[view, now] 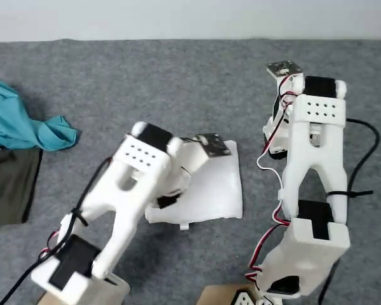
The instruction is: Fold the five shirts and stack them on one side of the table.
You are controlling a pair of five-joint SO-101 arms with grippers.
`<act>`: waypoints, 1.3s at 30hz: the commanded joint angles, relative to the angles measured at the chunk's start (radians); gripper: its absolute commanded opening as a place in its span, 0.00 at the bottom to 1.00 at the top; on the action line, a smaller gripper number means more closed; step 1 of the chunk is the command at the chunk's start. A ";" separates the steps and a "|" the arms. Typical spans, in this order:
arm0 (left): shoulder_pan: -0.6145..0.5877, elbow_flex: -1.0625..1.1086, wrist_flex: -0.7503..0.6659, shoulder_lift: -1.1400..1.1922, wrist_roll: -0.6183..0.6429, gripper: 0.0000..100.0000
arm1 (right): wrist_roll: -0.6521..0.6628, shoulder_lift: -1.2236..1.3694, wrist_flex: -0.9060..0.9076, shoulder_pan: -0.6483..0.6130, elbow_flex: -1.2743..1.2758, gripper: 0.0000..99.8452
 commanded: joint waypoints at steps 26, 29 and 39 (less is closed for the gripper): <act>-0.157 0.110 -0.144 0.221 -0.097 0.00 | -0.014 -0.062 0.030 -0.001 -0.003 0.01; -0.160 0.044 -0.074 0.175 -0.097 0.00 | -0.014 -0.062 0.031 -0.001 -0.003 0.01; -0.150 -0.051 0.032 -0.049 -0.089 0.00 | -0.014 -0.062 0.033 -0.001 -0.003 0.01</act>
